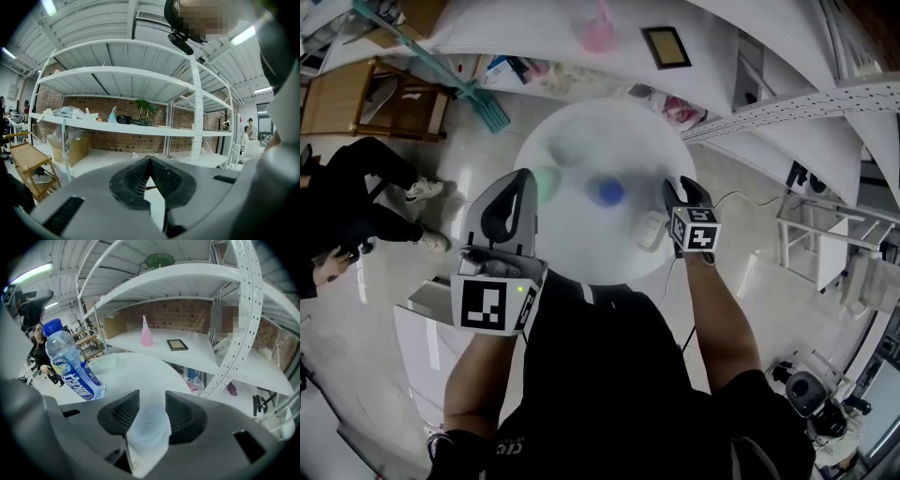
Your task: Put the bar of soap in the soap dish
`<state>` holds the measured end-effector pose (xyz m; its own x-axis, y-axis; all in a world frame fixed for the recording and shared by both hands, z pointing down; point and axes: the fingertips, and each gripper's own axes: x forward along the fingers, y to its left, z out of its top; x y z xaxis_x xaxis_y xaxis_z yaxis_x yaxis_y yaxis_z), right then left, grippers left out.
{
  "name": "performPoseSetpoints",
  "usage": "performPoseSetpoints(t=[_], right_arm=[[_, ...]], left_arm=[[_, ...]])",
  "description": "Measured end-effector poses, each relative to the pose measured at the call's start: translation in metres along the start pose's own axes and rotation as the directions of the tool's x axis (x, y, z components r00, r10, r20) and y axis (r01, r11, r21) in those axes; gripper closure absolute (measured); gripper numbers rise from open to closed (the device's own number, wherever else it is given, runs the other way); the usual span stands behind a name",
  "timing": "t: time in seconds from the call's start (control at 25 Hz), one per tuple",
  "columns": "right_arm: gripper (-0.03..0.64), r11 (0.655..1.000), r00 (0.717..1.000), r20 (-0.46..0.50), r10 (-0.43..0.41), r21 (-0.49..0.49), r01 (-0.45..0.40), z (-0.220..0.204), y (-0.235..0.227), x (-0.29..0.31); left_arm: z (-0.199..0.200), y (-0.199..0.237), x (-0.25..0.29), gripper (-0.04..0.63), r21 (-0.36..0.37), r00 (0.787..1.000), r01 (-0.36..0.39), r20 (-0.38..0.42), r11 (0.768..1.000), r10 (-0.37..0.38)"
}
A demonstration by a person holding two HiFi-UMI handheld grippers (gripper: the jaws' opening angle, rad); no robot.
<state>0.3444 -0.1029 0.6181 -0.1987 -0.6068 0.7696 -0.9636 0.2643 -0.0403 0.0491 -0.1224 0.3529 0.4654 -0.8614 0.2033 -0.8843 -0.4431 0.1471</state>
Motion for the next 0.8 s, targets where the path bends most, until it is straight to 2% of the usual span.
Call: performPoseSetpoints(t=[0.2, 0.4, 0.8], right_arm=[[0.388, 0.998, 0.998, -0.069, 0.002, 0.056, 0.002, -0.016, -0.007, 0.011], [0.365, 0.998, 0.990, -0.139, 0.019, 0.068, -0.009, -0.029, -0.004, 0.027], [0.344, 0.994, 0.979, -0.202, 0.029, 0.108, -0.007, -0.042, -0.003, 0.033]], left_arm=[[-0.005, -0.007, 0.005, 0.588, 0.012, 1.000, 0.022, -0.022, 1.000, -0.022], [-0.011, -0.005, 0.010, 0.589, 0.010, 0.999, 0.032, -0.034, 0.999, -0.032], [-0.018, 0.001, 0.016, 0.588, -0.024, 0.998, 0.025, -0.049, 0.999, -0.026]])
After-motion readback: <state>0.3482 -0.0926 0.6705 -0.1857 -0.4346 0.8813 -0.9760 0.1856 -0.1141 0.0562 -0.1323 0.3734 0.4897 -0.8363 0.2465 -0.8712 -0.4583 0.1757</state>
